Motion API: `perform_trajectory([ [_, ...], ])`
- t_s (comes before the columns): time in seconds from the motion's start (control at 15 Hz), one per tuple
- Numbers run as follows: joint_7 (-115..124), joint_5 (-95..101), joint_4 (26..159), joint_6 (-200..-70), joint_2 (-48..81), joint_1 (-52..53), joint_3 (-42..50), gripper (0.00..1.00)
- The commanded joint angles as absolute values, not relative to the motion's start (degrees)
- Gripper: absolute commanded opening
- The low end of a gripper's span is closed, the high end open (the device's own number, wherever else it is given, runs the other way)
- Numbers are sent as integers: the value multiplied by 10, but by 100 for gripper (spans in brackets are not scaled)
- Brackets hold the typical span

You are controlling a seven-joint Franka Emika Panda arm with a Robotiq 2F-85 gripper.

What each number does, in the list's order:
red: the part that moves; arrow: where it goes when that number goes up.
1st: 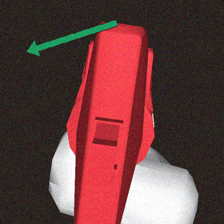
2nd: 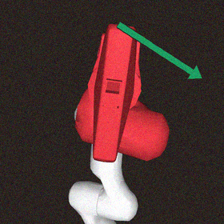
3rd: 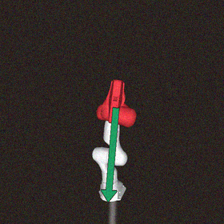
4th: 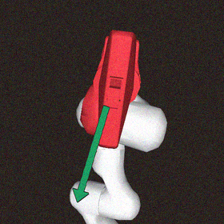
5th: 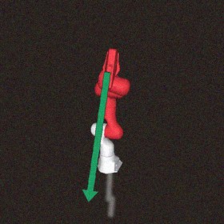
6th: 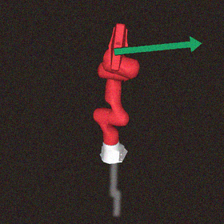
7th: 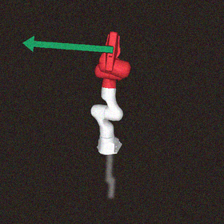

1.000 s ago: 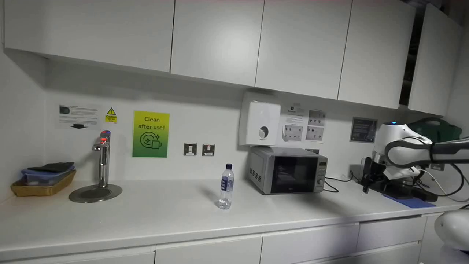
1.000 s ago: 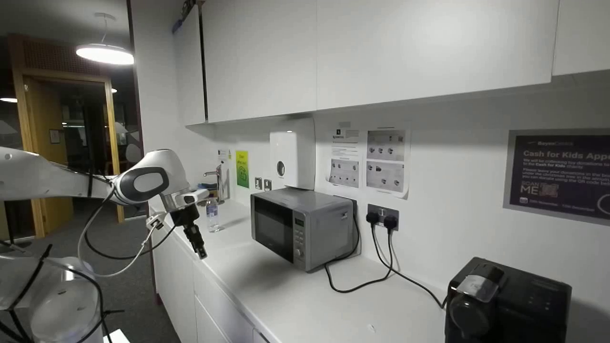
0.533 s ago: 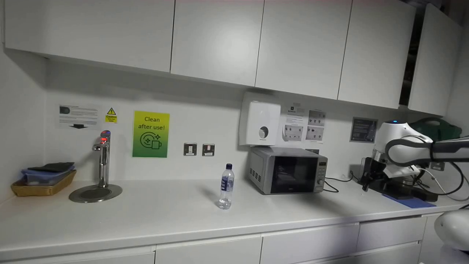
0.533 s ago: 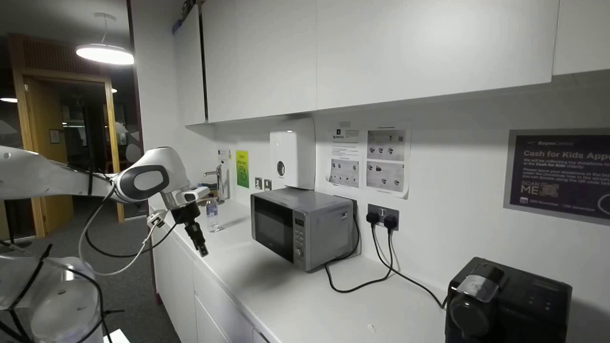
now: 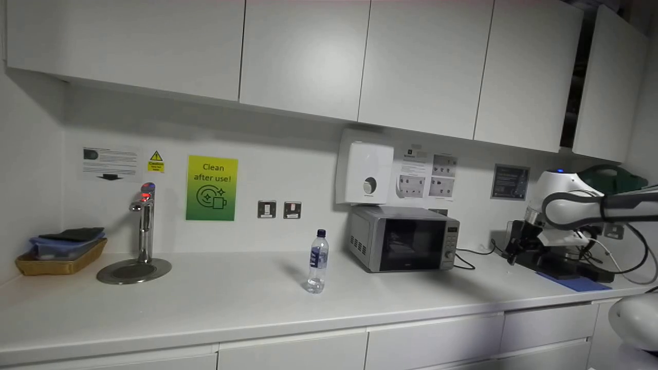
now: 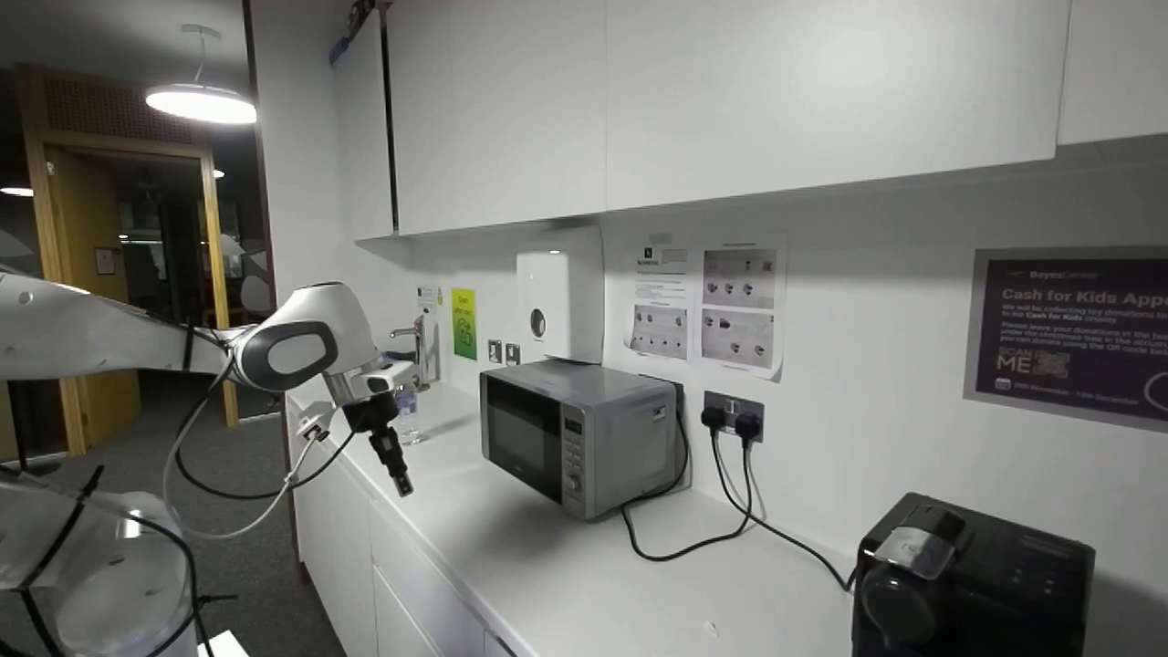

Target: Open the microwave

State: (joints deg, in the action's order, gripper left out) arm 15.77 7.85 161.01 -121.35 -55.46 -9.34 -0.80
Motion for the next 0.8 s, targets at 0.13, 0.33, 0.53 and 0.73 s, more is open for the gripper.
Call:
perform_trajectory([
  [0.13, 125, 78, 1609, -1294, -482, -107, 23, 100],
  [0.33, 111, 81, 1609, -1341, -437, -110, 29, 100],
  [0.53, 99, 85, 1604, -1387, -393, -115, 30, 100],
  [0.73, 92, 91, 1598, -1434, -348, -124, 27, 100],
])
